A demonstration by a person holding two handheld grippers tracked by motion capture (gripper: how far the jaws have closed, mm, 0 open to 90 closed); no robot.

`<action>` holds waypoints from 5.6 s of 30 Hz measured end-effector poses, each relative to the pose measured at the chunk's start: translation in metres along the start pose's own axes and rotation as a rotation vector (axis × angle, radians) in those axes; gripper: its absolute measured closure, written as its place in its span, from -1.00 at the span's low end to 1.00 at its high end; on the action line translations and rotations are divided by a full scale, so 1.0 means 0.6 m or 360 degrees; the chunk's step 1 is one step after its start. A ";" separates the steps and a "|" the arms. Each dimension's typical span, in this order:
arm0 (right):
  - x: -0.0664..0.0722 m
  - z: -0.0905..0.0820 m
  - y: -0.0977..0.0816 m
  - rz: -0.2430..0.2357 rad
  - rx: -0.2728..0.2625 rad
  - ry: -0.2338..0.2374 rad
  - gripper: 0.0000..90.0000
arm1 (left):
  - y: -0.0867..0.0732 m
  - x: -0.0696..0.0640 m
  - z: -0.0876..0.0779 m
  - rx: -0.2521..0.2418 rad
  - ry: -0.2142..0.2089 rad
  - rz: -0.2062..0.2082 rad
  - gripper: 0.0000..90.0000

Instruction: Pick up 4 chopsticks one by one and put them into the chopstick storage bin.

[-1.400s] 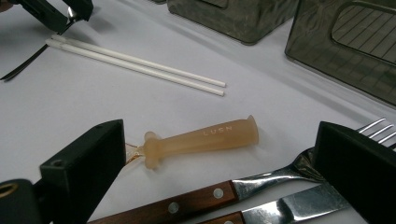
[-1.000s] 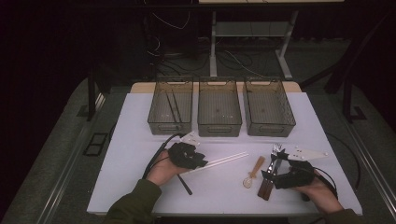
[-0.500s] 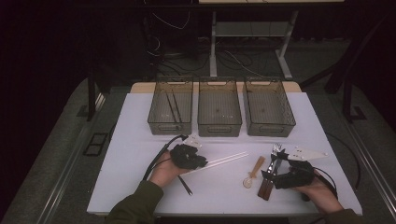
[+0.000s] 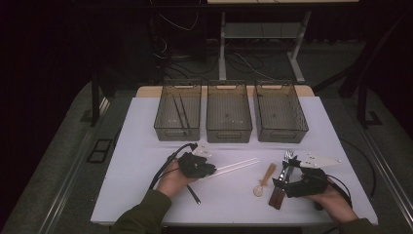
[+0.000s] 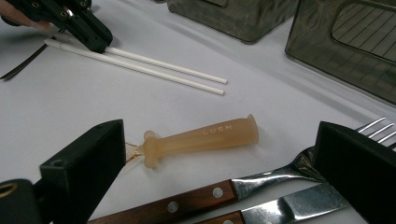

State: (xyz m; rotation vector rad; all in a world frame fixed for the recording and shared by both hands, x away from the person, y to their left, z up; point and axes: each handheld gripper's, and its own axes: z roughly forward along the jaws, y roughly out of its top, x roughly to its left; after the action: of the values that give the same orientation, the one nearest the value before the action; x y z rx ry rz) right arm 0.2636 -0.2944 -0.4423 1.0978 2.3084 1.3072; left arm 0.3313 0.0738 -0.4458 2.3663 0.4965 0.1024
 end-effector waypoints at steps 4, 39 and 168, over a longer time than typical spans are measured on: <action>0.000 0.000 0.000 -0.0002 0.0001 0.0004 -0.93 | -0.001 0.001 0.000 -0.0006 -0.0009 0.0021 0.87; -0.002 -0.001 0.001 0.0010 -0.0024 0.0008 -0.93 | 0.010 0.014 -0.049 -0.0091 -0.0051 -0.0116 0.87; 0.000 0.000 0.001 0.0054 -0.0068 0.0014 -0.93 | 0.034 0.276 -0.145 -0.0299 0.0557 -0.0653 0.12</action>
State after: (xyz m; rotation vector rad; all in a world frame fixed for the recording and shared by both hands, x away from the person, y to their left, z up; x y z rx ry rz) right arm 0.2638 -0.2942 -0.4416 1.1243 2.2670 1.3699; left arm 0.4726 0.1781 -0.3777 2.0237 1.0802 0.3598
